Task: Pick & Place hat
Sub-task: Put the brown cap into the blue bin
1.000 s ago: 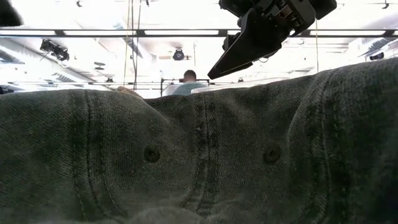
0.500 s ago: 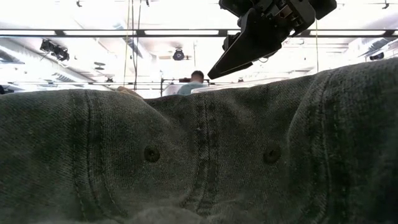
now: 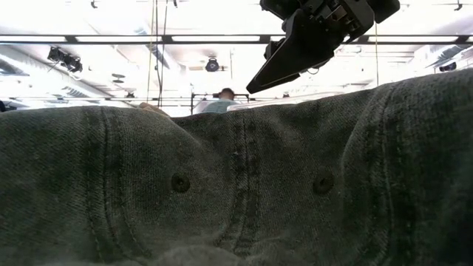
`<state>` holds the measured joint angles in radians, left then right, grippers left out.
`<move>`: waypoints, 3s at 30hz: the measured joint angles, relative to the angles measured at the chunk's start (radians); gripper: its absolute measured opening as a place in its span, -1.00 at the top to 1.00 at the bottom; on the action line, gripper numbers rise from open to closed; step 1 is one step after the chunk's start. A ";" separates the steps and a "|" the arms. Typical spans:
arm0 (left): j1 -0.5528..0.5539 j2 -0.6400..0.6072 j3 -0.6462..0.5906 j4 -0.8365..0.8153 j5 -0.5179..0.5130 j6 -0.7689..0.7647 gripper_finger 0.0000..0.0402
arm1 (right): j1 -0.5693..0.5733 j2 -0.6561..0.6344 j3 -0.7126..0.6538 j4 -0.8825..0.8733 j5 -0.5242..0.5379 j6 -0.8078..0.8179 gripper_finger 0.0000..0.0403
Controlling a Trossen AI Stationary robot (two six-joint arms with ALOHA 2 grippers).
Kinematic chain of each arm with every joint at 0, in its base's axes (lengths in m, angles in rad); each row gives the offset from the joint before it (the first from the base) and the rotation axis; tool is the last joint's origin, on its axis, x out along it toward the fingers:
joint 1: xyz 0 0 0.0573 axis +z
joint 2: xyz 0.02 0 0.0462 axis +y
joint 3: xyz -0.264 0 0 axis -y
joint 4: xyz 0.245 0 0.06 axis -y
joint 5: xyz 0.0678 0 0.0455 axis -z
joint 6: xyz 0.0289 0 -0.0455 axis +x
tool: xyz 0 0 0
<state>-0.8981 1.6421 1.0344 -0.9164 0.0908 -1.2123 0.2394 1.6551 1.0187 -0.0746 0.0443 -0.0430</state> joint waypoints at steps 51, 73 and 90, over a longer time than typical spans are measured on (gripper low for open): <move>1.225 0.002 0.464 -0.196 -0.706 2.192 0.99 | 0.000 0.000 0.000 0.007 0.000 -0.048 0.03; 1.395 0.195 0.466 -0.159 -0.497 2.109 0.82 | 0.000 0.000 0.001 0.013 -0.003 -0.021 0.03; 1.269 0.109 0.462 -0.176 -0.631 1.909 0.18 | 0.000 0.000 0.001 0.010 -0.009 -0.021 0.03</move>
<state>0.3712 1.7513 1.4963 -1.0921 -0.5404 0.6964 0.2394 1.6554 1.0199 -0.0642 0.0353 -0.0643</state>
